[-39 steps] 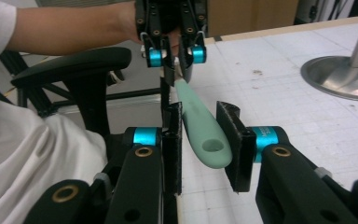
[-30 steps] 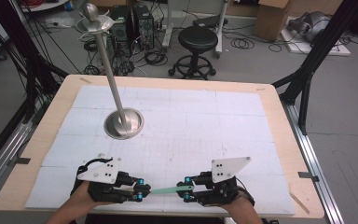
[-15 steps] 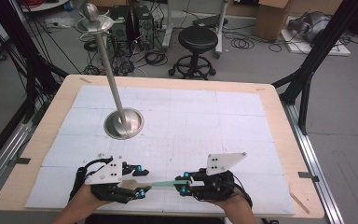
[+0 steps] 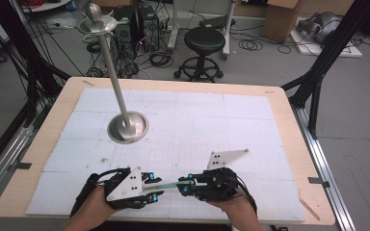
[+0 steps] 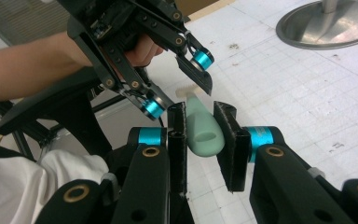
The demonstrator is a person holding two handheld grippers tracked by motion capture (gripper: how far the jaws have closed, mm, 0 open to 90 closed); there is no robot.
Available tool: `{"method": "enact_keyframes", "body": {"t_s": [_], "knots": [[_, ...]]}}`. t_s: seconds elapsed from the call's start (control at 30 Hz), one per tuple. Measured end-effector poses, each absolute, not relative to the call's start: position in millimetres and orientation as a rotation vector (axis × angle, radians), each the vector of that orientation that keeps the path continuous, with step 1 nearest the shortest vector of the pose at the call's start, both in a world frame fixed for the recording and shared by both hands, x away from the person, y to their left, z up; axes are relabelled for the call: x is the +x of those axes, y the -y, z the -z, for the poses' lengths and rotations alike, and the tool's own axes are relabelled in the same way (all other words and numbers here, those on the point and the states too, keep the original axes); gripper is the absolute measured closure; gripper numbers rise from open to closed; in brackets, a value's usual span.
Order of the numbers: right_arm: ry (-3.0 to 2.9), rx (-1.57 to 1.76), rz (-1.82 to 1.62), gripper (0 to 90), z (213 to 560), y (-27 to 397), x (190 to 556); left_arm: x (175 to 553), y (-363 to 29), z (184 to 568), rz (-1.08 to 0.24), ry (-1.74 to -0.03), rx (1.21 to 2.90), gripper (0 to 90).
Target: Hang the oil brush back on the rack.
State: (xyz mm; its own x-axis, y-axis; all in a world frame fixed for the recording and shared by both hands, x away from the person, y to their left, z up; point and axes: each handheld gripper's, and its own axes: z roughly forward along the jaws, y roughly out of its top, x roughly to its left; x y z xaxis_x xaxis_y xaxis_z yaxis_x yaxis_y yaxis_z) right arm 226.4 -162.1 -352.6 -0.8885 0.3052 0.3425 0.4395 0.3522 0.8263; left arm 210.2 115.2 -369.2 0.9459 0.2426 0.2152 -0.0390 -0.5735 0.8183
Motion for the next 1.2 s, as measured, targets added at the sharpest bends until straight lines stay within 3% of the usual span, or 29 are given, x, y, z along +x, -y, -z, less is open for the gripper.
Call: {"method": "enact_keyframes", "body": {"t_s": [0.57, 0.77, 0.8, 0.87, 1.0, 1.2], "knots": [[2.436, -0.839, 1.562, 75.8, 345, 156, 229, 209, -103, 371, -0.448, -0.190, 2.179, 77.0], [2.406, -0.865, 1.553, 74.3, 344, 154, 230, 209, -101, 372, -0.398, -0.183, 2.181, 81.2], [2.409, -0.844, 1.575, 70.5, 344, 154, 231, 209, -101, 373, -0.390, -0.184, 2.177, 81.5], [2.416, -0.832, 1.616, 52.8, 343, 155, 230, 210, -102, 372, -0.362, -0.181, 2.167, 81.8], [2.423, -0.762, 1.765, 34.8, 342, 161, 227, 213, -107, 371, -0.282, -0.196, 2.109, 81.9], [2.401, -0.574, 1.991, 31.1, 344, 177, 220, 219, -115, 366, -0.159, -0.198, 1.999, 82.0]]}}
